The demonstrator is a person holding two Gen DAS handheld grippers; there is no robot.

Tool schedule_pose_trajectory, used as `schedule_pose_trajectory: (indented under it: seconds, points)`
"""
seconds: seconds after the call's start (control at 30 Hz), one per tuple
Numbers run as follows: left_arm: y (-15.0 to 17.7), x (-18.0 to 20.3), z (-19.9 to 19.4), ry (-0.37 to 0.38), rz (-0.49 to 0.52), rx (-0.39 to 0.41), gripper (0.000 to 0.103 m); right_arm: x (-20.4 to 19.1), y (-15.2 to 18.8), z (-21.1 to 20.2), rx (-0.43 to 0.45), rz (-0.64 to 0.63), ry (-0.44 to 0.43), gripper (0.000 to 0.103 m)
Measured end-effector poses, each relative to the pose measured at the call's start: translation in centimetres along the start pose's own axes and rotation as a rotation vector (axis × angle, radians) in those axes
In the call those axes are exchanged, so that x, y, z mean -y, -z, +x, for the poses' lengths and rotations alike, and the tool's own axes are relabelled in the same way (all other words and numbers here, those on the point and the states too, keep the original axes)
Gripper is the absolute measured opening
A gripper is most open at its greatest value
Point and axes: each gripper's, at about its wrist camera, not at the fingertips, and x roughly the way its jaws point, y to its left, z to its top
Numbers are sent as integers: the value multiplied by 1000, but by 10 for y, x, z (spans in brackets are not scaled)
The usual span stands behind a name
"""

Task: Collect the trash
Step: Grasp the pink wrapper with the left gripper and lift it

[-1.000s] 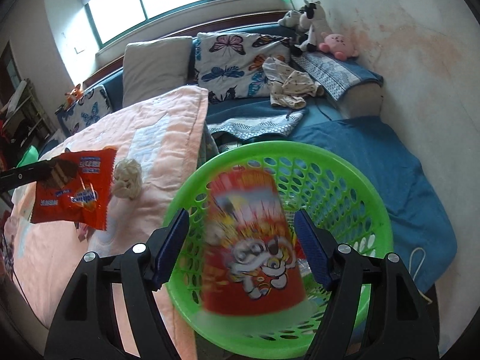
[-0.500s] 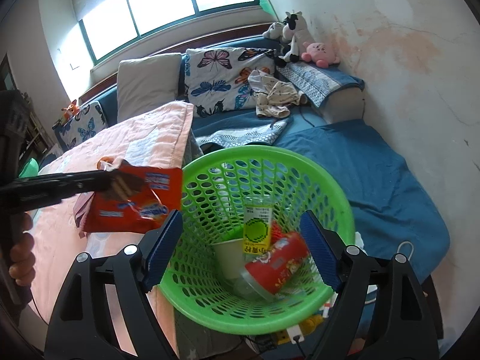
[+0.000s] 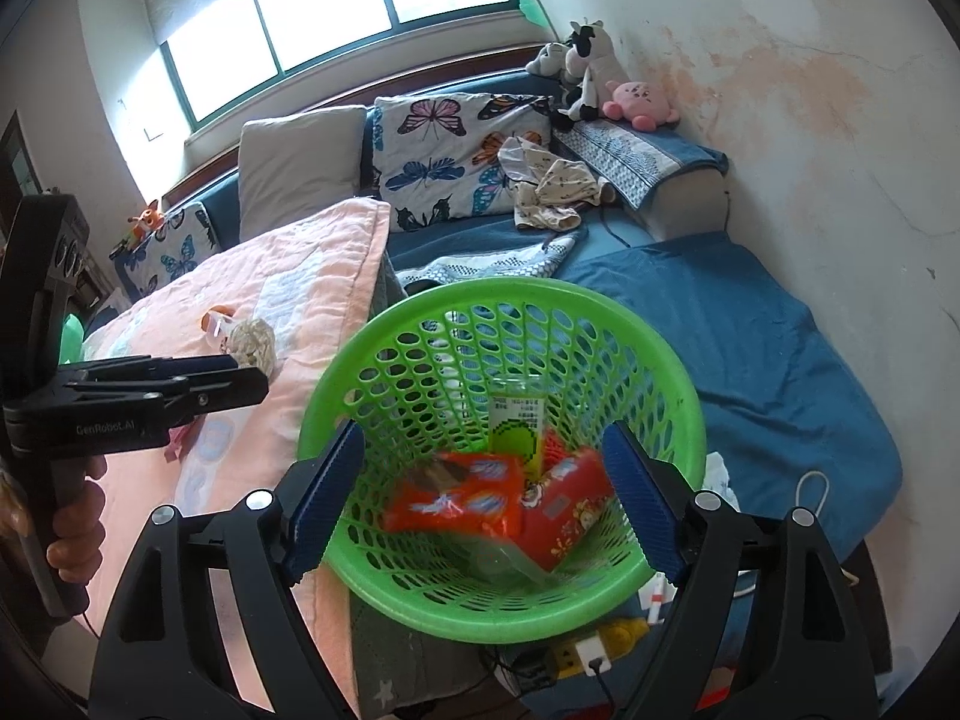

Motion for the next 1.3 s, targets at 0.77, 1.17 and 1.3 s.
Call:
schedule_pose_trajectory:
  seconds: [0.77, 1.17, 1.3]
  points:
    - [39, -153, -33, -336, -132, 20, 82, -71, -17, 21, -8, -107, -90, 83]
    - [52, -178, 6, -363, -146, -63, 89, -103, -21, 50, -53, -166, -121, 83]
    - [55, -185, 11, -353, -161, -73, 80, -116, -23, 62, -69, -191, -132, 83]
